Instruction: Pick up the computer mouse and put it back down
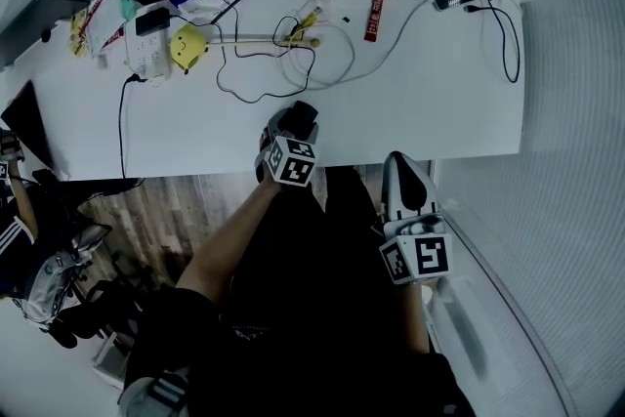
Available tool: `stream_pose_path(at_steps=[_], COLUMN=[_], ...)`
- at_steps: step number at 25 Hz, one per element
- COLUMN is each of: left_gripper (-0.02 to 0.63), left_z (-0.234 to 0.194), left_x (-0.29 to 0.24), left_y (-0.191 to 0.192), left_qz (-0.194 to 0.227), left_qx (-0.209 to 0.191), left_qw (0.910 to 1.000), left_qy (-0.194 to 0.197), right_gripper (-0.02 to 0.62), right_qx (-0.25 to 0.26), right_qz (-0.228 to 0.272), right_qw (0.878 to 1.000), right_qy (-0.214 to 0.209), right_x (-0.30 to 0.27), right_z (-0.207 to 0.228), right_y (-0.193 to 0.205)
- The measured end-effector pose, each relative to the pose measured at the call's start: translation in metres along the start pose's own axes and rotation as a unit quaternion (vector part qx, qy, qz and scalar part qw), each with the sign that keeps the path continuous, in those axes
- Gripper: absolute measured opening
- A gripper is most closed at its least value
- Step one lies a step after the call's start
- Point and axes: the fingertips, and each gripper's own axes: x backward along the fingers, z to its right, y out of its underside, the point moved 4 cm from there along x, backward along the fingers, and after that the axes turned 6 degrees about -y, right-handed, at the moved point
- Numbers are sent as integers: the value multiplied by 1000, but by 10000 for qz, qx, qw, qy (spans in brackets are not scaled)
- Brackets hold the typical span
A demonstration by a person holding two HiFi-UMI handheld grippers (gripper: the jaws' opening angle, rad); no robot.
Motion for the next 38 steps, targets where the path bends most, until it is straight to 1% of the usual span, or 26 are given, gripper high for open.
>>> stream_pose_path(at_steps=[4,10,14,16,22,28,33,38], left_gripper=[283,283,284,282,282,282,282,282], left_z=[-1,2,0,-1,-5,2,16,29], left_x=[6,29,51,64,106,145,179,203], left_y=[-4,-26,-42,-50,-65,-61,-62,-52], left_qz=[159,633,1014,1197,1559,1949,2293,2563], left_qx=[268,493,697,824,1196,1451,1664,1739], left_qw=[9995,9967,9924,9894,9799,9688,9572,9479], left_qy=[54,111,11,-54,-337,-482,-586,-741], right_gripper=[-2,-2,0,-2,-2,-1,-2,-2], right_qx=[23,79,164,210,316,376,448,525], right_qz=[-47,-72,-44,-31,-1,20,1,-74], right_qw=[10000,9997,9989,9984,9960,9929,9894,9861], right_qy=[-78,-234,-428,-527,-833,-1132,-1383,-1573], right_x=[0,1,1,1,6,11,15,19], right_z=[0,2,1,1,1,0,-1,-2], right_y=[1,0,-5,-7,-9,-9,-7,-2])
